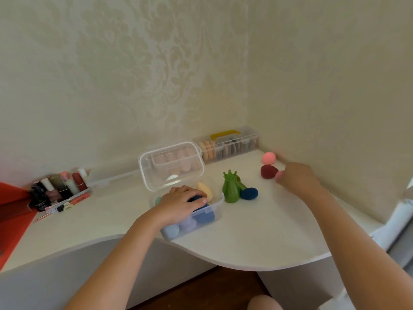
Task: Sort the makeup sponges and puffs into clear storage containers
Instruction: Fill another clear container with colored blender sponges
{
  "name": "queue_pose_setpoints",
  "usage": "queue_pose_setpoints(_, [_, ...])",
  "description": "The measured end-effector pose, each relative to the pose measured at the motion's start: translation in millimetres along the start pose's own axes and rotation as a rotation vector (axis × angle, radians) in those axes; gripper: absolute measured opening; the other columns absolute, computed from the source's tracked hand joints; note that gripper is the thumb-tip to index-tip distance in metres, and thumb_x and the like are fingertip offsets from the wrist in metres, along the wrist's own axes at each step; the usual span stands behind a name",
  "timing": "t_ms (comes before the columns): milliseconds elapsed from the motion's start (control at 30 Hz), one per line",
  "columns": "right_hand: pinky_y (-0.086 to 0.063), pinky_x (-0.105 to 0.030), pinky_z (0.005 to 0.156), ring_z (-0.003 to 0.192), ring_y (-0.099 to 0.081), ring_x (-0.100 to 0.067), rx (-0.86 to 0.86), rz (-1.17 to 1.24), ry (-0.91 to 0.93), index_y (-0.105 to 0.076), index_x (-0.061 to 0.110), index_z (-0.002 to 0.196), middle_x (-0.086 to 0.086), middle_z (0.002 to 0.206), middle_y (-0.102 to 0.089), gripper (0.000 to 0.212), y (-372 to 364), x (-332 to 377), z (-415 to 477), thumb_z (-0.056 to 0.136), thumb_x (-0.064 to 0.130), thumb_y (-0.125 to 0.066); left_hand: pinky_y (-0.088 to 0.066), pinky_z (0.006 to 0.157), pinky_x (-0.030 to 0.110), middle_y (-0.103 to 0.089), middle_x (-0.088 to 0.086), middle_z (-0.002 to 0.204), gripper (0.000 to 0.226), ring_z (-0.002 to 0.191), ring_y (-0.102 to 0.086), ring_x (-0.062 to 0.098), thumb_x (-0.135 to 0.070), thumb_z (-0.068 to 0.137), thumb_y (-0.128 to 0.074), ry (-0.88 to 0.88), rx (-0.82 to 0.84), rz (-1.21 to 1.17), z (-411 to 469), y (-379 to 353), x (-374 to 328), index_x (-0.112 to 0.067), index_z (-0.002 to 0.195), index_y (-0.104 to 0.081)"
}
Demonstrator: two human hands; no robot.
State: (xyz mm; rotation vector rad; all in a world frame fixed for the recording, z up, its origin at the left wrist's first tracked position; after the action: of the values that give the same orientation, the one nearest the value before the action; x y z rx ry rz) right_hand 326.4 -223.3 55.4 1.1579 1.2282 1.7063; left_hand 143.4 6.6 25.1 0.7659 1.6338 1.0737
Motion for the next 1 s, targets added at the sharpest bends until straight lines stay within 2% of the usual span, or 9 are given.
queue_pose_setpoints(133, [-0.037,-0.030,0.061,0.075,-0.054,-0.024,-0.030,0.482,0.100,-0.041,0.010,0.102,-0.007,0.092,-0.058,0.028,32.9,34.0,-18.6,0.094,0.035,-0.051,-0.024,0.106,0.032,-0.042,-0.011,0.138,0.034,0.129,-0.030,0.016,-0.049,0.095,-0.039,0.003,-0.004,0.007,0.2,0.4,-0.5,-0.042,0.127,-0.050])
queue_pose_setpoints(267, [-0.036,-0.022,0.057,0.064,-0.047,-0.004,-0.006,0.612,0.428,-0.051,0.024,0.088,0.010,0.075,-0.053,0.021,62.9,99.2,-52.9,0.089,0.045,-0.056,-0.024,0.106,0.032,-0.042,-0.012,0.137,0.030,0.128,-0.031,0.018,-0.043,0.095,-0.040,0.013,-0.002,0.013,0.7,0.2,-0.4,-0.045,0.120,-0.055])
queue_pose_setpoints(367, [-0.036,-0.017,0.060,0.075,-0.051,-0.009,0.160,0.462,0.616,-0.055,0.025,0.098,0.009,0.088,-0.056,0.015,43.6,148.7,-74.4,0.089,0.036,-0.059,-0.026,0.107,0.035,-0.042,-0.012,0.137,0.030,0.128,-0.031,0.019,-0.042,0.095,-0.040,0.016,-0.001,0.022,1.3,-0.3,-0.5,-0.045,0.120,-0.057])
queue_pose_setpoints(467, [-0.034,-0.018,0.058,0.086,-0.050,-0.015,0.300,0.224,0.619,-0.056,0.016,0.109,0.004,0.095,-0.053,0.033,13.3,175.6,-80.7,0.080,0.024,-0.069,-0.028,0.106,0.035,-0.044,-0.011,0.135,0.031,0.125,-0.033,0.019,-0.043,0.094,-0.039,0.025,-0.002,0.039,1.2,-0.4,1.1,-0.041,0.118,-0.059])
queue_pose_setpoints(533, [-0.037,-0.022,0.057,0.085,-0.056,-0.020,0.314,0.026,0.570,-0.062,0.010,0.099,-0.003,0.092,-0.059,0.024,-0.9,185.7,-78.2,0.077,0.016,-0.068,-0.030,0.104,0.036,-0.045,-0.010,0.134,0.032,0.123,-0.036,0.020,-0.045,0.093,-0.039,0.021,-0.009,0.058,1.6,-0.1,1.3,-0.039,0.116,-0.060])
queue_pose_setpoints(600, [-0.037,-0.022,0.052,0.070,-0.055,-0.021,0.276,-0.194,0.568,-0.061,0.009,0.073,-0.005,0.073,-0.056,0.005,-10.8,194.4,-75.0,0.077,0.010,-0.062,-0.030,0.103,0.035,-0.046,-0.011,0.133,0.032,0.122,-0.036,0.020,-0.044,0.093,-0.038,0.016,-0.012,0.065,1.6,0.1,-0.2,-0.041,0.116,-0.060])
queue_pose_setpoints(667, [-0.031,-0.022,0.046,0.053,-0.041,-0.018,0.297,-0.280,0.618,-0.046,0.010,0.053,-0.004,0.056,-0.042,0.026,-22.0,202.6,-75.0,0.076,0.005,-0.057,-0.031,0.102,0.034,-0.046,-0.011,0.132,0.031,0.122,-0.037,0.020,-0.045,0.092,-0.039,0.011,-0.015,0.059,2.8,0.8,-0.8,-0.042,0.114,-0.060])
queue_pose_setpoints(733, [-0.026,-0.022,0.044,0.048,-0.033,-0.016,0.315,-0.323,0.678,-0.038,0.010,0.050,-0.004,0.052,-0.036,0.034,-28.6,208.2,-76.0,0.077,0.005,-0.057,-0.032,0.100,0.034,-0.047,-0.012,0.132,0.030,0.121,-0.037,0.020,-0.045,0.092,-0.040,0.009,-0.016,0.055,3.8,0.4,0.4,-0.041,0.113,-0.061])
queue_pose_setpoints(1000, [-0.029,-0.021,0.046,0.048,-0.033,-0.013,0.258,-0.406,0.692,-0.035,0.010,0.055,-0.002,0.057,-0.036,0.035,-43.7,217.9,-70.8,0.086,0.004,-0.051,-0.034,0.096,0.033,-0.049,-0.013,0.126,0.030,0.114,-0.040,0.018,-0.036,0.088,-0.042,-0.002,-0.014,0.019,4.4,1.8,0.5,-0.034,0.101,-0.069])
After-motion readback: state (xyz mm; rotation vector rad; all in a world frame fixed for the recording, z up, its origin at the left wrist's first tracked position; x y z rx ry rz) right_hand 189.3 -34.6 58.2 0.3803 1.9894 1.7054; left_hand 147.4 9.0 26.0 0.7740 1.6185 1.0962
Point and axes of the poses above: each hand's wrist, its own z-axis towards the middle knuckle, its own y-axis out of the back of the hand, x = y × z, the point moved 9 cm from there along z, towards the middle knuckle
